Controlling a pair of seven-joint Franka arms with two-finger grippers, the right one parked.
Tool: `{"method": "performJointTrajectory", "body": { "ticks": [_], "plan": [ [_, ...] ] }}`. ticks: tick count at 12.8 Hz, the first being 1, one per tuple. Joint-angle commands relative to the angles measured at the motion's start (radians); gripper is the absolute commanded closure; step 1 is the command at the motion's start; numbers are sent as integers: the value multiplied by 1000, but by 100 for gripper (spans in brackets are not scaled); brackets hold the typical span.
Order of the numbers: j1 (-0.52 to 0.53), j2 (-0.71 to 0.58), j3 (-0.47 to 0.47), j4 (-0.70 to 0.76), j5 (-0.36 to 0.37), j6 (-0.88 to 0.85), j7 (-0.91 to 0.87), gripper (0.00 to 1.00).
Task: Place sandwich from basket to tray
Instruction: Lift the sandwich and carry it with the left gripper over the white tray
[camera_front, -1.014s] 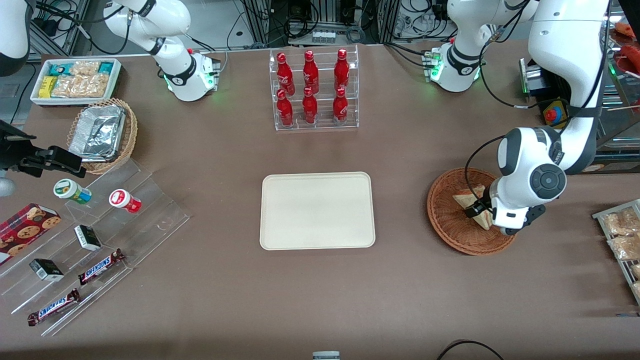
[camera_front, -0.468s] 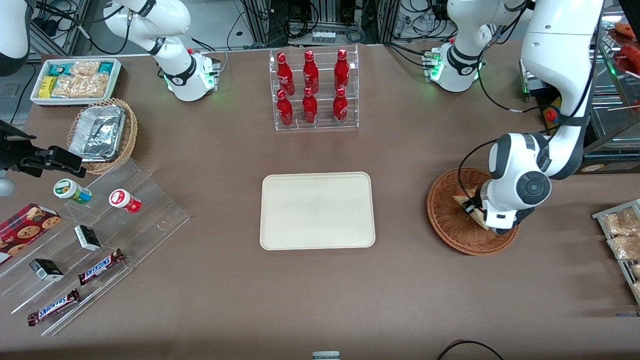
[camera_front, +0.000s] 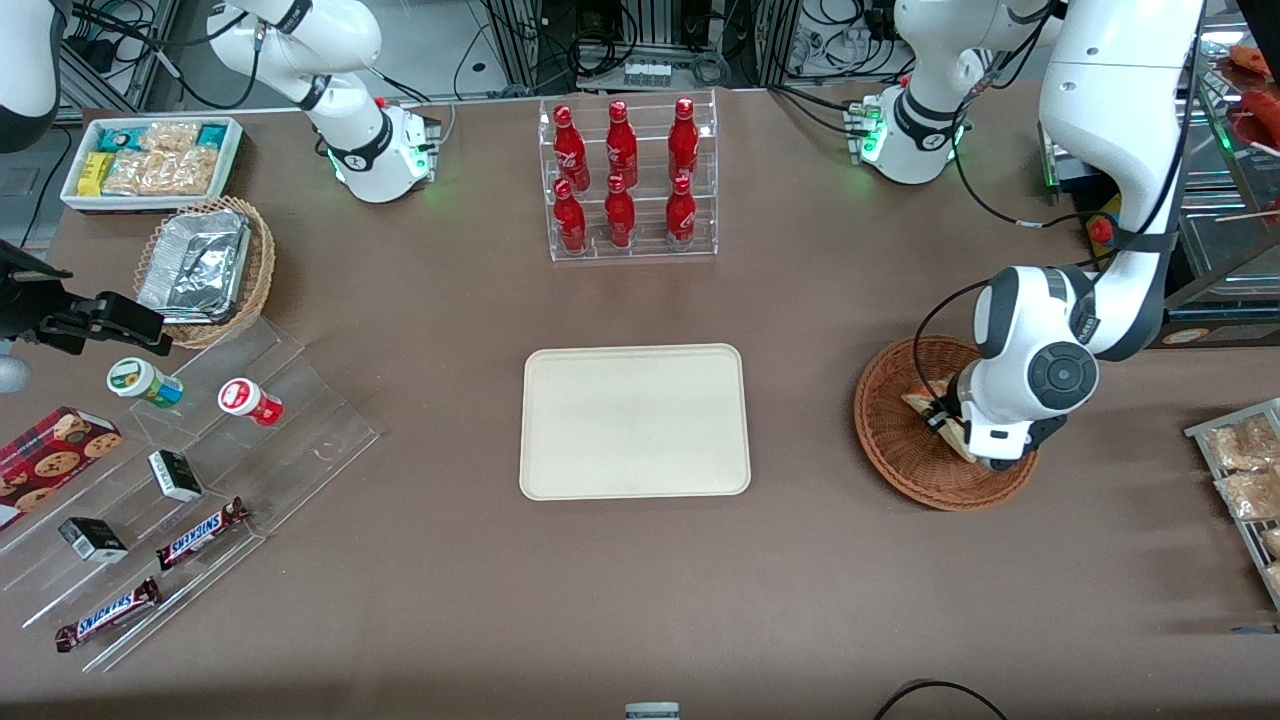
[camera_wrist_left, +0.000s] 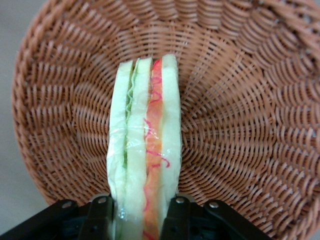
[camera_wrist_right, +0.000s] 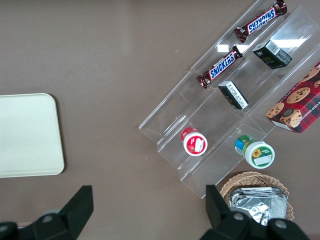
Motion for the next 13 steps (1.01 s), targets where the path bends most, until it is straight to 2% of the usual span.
{"method": "performJointTrajectory", "body": {
  "ticks": [1, 9, 13],
  "plan": [
    [-14, -39, 5, 65, 72, -128, -2, 100],
    [-64, -86, -28, 317, 66, -421, 159, 100],
    [-64, -80, -147, 396, 64, -444, 251, 100]
  ]
}}
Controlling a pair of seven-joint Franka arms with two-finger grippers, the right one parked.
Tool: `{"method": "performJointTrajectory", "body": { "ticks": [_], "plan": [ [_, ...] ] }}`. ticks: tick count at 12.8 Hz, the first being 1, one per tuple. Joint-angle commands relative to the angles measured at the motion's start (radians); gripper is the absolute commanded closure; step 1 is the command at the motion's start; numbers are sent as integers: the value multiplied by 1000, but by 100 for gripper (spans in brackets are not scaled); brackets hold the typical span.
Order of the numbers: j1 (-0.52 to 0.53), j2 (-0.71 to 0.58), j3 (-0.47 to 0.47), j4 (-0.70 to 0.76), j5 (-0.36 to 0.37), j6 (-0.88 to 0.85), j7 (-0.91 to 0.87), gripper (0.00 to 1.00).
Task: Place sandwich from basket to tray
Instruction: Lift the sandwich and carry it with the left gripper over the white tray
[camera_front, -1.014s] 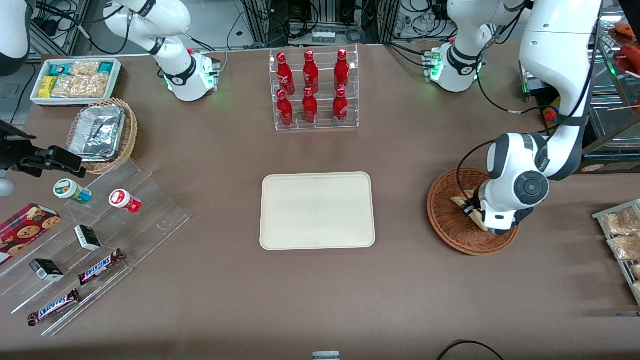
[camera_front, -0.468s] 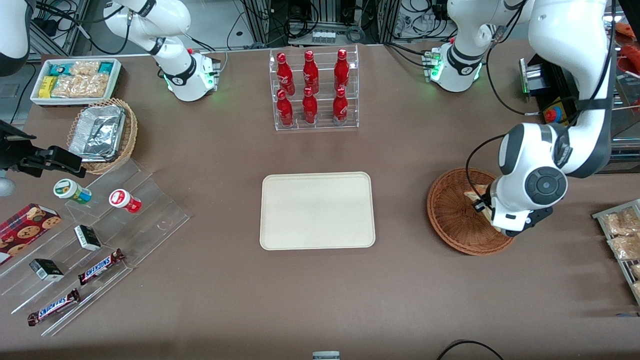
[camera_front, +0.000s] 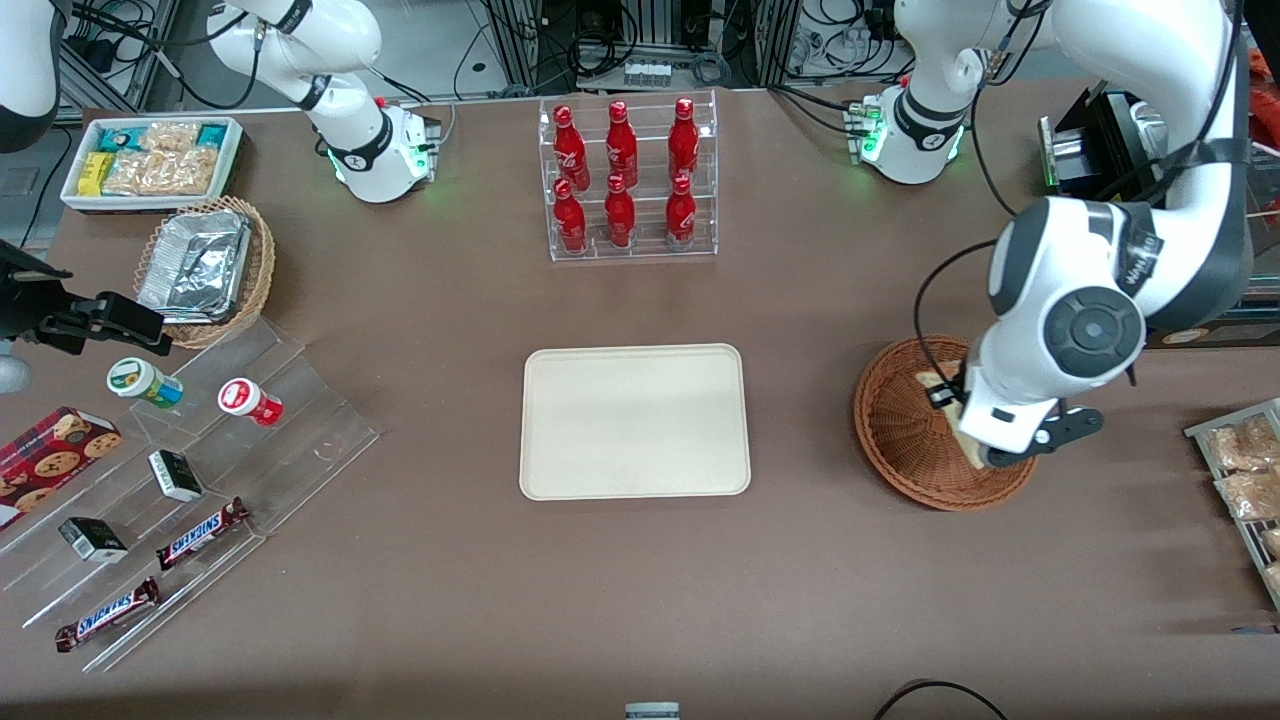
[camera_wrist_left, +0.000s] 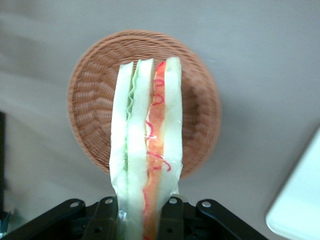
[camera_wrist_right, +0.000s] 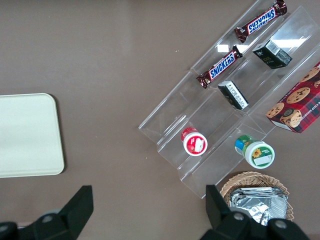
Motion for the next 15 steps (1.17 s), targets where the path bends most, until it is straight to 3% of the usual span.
{"method": "performJointTrajectory", "body": {
  "ticks": [1, 4, 8, 12, 15],
  "plan": [
    [-6, 15, -62, 53, 1, -25, 105, 100],
    [-6, 37, -145, 58, 0, -1, 238, 100],
    [-8, 109, -242, 59, -15, 82, 231, 100],
    [-110, 256, -254, 183, 9, 101, 78, 100],
    [-175, 385, -251, 298, 93, 116, -54, 100]
  ]
}}
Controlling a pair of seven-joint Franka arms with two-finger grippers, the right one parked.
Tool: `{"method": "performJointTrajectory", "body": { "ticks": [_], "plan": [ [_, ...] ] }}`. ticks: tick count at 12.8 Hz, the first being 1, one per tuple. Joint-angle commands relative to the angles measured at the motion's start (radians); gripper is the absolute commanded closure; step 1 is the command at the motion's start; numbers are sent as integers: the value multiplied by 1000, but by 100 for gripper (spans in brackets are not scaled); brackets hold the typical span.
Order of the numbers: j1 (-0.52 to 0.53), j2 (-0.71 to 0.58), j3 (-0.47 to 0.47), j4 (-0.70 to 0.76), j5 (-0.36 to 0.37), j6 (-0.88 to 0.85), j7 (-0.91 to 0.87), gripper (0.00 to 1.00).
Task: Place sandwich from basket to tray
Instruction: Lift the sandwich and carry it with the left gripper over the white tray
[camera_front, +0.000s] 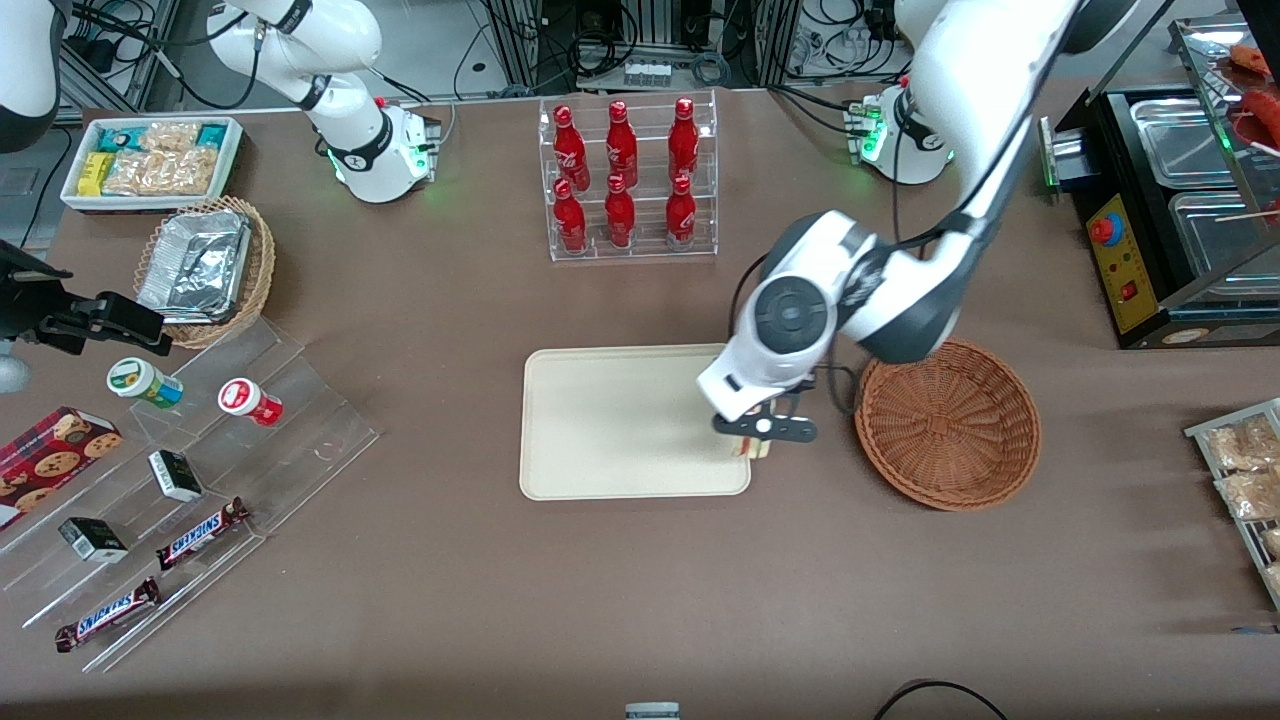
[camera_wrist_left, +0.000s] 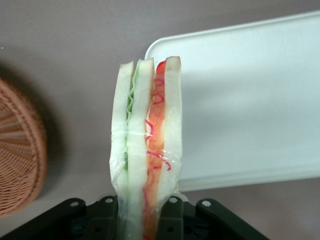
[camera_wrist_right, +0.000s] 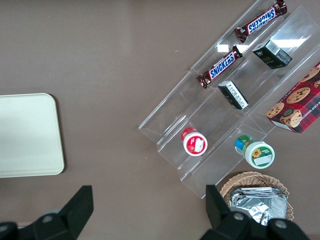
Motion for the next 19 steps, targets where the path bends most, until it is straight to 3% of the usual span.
{"method": "performJointTrajectory", "body": {
  "ticks": [1, 7, 11, 18, 19],
  "plan": [
    [-55, 122, 6, 131, 49, 25, -79, 100],
    [-72, 232, 3, 137, 66, 175, -85, 100],
    [-132, 271, 19, 165, 69, 174, -122, 100],
    [-138, 284, 19, 156, 84, 161, -125, 100],
    [-138, 287, 19, 156, 84, 163, -139, 95]
  ]
}}
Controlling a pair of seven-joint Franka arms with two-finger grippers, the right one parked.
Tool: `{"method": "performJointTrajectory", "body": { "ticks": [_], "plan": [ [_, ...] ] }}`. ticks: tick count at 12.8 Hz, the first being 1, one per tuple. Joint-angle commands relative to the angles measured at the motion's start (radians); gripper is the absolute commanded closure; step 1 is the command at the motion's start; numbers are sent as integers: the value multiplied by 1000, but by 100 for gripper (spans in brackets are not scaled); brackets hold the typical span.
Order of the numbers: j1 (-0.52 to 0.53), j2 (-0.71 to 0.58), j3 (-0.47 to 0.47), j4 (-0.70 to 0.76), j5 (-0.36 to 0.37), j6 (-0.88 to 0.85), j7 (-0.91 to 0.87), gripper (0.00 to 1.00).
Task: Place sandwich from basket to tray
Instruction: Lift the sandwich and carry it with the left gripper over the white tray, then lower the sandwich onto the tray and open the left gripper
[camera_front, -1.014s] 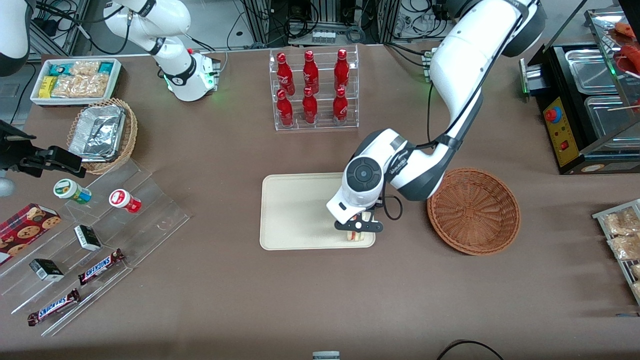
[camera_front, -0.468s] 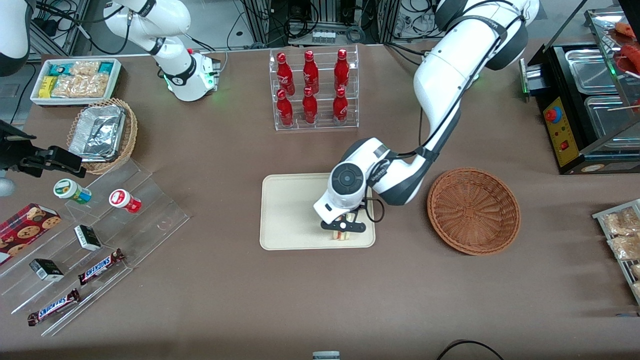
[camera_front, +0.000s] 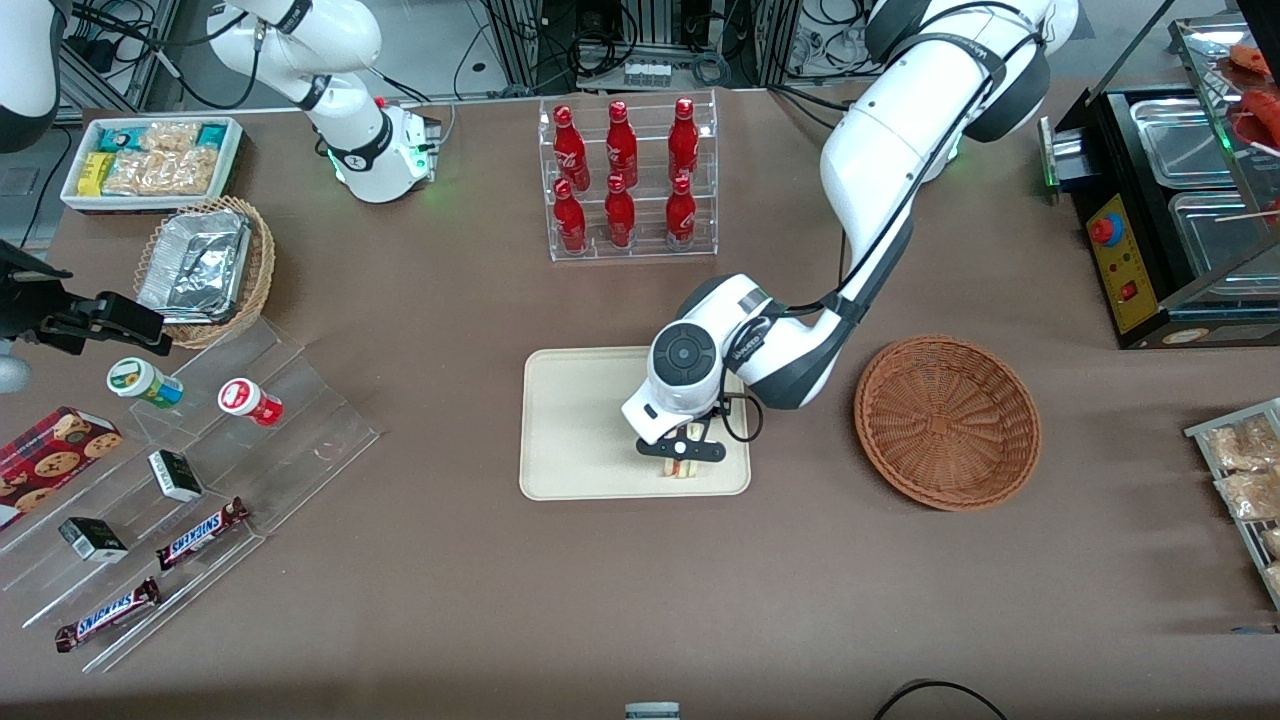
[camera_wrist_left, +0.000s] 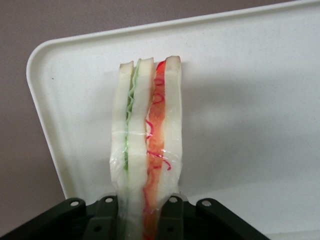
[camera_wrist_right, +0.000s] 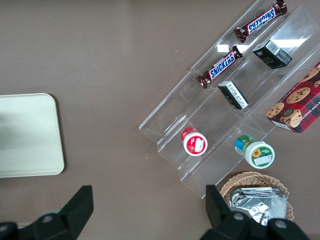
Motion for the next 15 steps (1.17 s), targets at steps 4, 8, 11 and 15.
{"method": "performJointTrajectory", "body": {
  "ticks": [4, 8, 11, 15],
  "plan": [
    [-20, 26, 10, 30, 21, -11, -49, 0],
    [-18, 20, 8, 32, 85, -11, -46, 0],
    [-12, -23, 8, 40, 87, -21, -51, 0],
    [31, -87, 10, 61, 80, -22, -91, 0]
  ]
}}
